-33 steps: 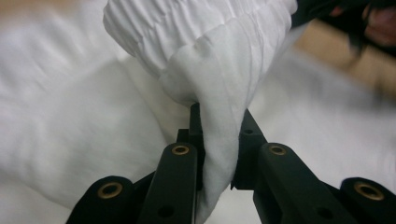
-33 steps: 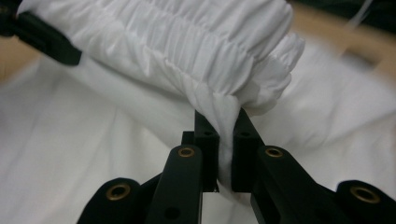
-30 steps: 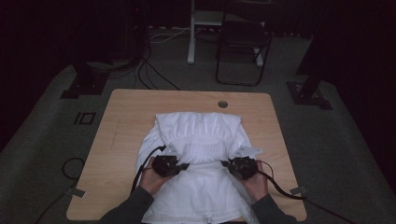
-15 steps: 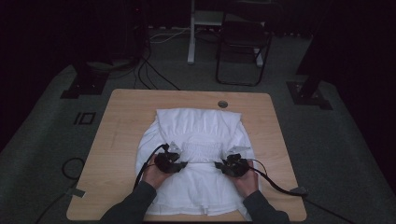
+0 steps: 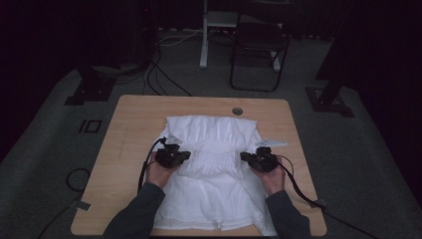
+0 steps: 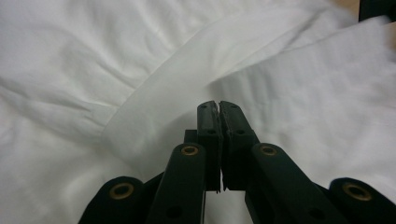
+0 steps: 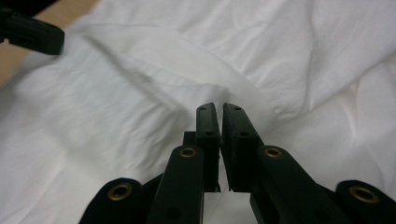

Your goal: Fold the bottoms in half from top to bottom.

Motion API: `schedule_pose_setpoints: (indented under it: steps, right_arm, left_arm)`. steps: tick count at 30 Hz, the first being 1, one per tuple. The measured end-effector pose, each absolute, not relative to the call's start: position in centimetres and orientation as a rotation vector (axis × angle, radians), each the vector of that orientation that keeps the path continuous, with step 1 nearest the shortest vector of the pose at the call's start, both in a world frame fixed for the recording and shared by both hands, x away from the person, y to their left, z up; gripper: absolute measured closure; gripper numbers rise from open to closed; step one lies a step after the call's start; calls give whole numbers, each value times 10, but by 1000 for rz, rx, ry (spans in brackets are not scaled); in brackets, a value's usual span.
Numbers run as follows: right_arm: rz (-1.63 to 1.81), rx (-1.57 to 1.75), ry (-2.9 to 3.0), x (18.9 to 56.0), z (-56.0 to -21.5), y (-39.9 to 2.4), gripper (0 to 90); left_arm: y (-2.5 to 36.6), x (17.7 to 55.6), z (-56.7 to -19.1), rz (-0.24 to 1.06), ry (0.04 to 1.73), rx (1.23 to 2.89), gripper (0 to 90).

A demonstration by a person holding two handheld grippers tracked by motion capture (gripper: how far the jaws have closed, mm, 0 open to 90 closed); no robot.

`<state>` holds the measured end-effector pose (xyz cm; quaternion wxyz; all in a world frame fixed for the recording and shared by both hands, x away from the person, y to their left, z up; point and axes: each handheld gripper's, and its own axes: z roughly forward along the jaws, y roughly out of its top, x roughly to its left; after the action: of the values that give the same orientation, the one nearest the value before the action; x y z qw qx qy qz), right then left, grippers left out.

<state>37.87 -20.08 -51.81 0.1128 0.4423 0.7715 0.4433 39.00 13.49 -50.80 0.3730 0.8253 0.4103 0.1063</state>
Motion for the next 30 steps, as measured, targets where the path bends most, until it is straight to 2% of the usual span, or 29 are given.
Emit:
schedule_pose_setpoints:
  steps: [2,7,11,16,18,25,26,30]
  right_arm:
    - [1232,1331,2285,392,-530,-195,837]
    - [1223,1366,2338,401,-546,-187,815]
    - [1342,1304,2363,389,-542,-193,789]
    - [1441,1139,2437,358,-537,-202,746]
    - [1474,1072,2446,347,-534,-206,724]
    - [1532,1055,2391,337,-522,-209,701]
    - [1533,1005,2435,333,-524,-194,684]
    - [1468,945,2527,328,-537,-175,687]
  left_arm:
    - [128,399,-519,239,1055,2140,850]
    - [117,402,-536,266,1043,2194,798]
    - [120,385,-533,230,1005,2161,796]
    - [123,347,-533,147,823,2173,777]
    - [126,334,-534,160,756,2187,753]
    - [127,336,-530,164,779,2149,697]
    - [121,334,-532,156,754,2167,687]
    - [108,327,-545,156,733,2263,688]
